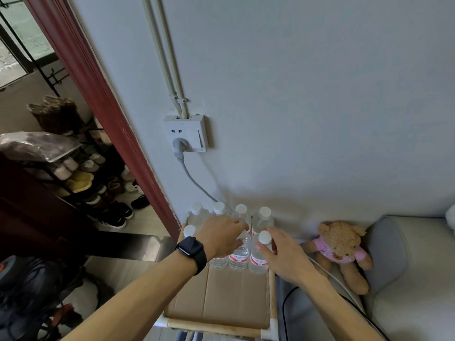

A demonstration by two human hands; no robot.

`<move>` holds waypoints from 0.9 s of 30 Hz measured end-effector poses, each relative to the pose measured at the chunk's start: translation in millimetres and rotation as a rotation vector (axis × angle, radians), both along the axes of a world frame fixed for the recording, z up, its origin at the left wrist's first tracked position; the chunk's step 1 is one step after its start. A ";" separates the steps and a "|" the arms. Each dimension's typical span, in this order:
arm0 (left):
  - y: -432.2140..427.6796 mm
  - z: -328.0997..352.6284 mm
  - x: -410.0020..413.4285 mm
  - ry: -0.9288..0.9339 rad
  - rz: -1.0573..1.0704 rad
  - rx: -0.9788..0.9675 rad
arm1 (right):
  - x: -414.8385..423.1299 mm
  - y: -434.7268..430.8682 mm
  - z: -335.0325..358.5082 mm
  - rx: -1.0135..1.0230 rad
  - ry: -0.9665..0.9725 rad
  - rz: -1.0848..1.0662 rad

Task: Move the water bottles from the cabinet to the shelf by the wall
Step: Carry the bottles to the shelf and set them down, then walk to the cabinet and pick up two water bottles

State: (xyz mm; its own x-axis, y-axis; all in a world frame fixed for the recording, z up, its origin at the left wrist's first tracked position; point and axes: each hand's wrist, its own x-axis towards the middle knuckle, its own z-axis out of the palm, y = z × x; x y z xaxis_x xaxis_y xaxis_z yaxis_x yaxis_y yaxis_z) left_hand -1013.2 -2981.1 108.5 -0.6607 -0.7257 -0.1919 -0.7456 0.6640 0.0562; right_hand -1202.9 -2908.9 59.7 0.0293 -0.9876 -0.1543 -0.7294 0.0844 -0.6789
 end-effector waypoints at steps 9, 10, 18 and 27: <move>5.6 2.7 2.2 0.029 0.019 -0.011 | -6.4 3.9 10.3 0.030 -0.066 -0.004; 7.9 3.2 2.4 0.040 0.028 -0.026 | -8.9 4.8 11.6 0.041 -0.080 -0.011; 43.9 1.7 29.8 0.223 0.341 -0.111 | -30.6 10.4 26.4 -0.087 -0.112 0.078; 176.9 4.7 136.2 0.158 0.938 -0.073 | 63.7 17.9 65.6 -0.063 -0.032 0.751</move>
